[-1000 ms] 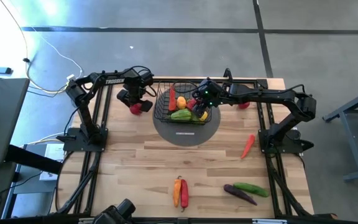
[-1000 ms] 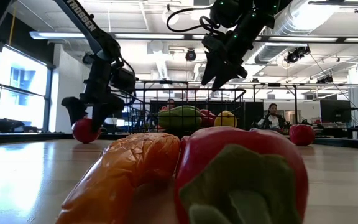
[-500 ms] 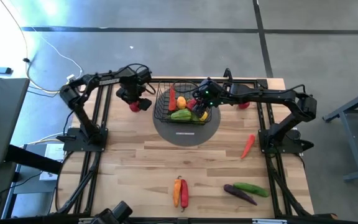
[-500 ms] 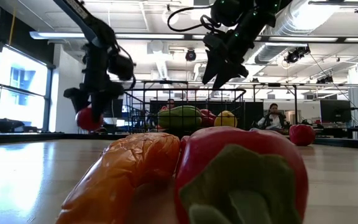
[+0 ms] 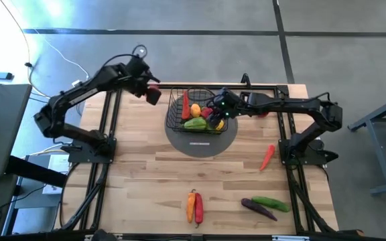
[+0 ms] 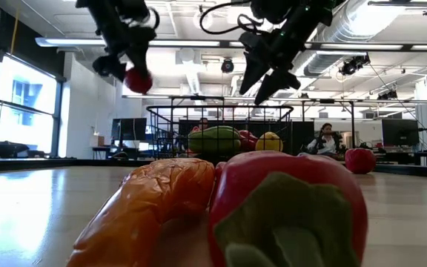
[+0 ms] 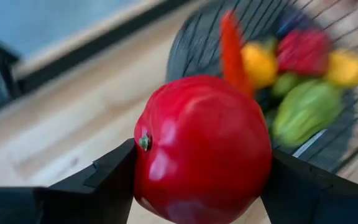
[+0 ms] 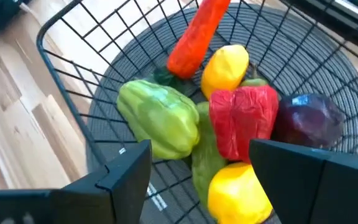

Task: Build produce basket
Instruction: Put the left tomato into the wire basket

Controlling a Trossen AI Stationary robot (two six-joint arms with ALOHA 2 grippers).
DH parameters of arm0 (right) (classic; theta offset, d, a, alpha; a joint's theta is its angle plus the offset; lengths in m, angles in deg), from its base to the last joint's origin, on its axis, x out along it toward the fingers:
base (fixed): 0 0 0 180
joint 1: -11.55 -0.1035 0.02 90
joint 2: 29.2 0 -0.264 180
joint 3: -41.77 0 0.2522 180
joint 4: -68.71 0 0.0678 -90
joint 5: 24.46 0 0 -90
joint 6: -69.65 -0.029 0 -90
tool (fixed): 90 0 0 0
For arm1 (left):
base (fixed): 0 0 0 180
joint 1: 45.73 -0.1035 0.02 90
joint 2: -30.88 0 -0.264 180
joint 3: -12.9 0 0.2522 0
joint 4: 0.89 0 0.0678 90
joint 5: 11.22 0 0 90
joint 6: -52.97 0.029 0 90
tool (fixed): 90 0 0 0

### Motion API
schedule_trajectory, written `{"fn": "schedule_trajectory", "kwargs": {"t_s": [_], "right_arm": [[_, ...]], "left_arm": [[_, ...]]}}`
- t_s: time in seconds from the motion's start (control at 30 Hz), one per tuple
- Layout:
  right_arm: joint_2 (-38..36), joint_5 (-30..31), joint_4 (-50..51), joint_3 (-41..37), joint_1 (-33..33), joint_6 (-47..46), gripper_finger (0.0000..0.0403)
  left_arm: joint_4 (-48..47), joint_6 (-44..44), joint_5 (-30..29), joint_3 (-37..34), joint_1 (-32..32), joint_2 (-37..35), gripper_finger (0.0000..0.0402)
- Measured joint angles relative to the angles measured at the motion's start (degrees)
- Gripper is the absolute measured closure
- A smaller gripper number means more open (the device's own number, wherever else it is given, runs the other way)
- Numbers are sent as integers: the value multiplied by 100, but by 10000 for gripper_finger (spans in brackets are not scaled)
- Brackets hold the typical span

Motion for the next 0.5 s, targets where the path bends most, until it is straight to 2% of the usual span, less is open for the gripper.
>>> {"fn": "schedule_trajectory", "kwargs": {"t_s": [0.13, 0.3, 0.5], "right_arm": [[-121, 359, 4, 0, -195, -245, 150], [-284, 532, 80, 0, -452, -487, 150], [-382, 540, 332, 0, -775, -819, 150]], "left_arm": [[558, 90, 195, 6, 154, -241, 136], [1252, 57, 1111, 6, 302, -271, 133], [1894, 154, 1132, 4, 610, -151, 119]]}}
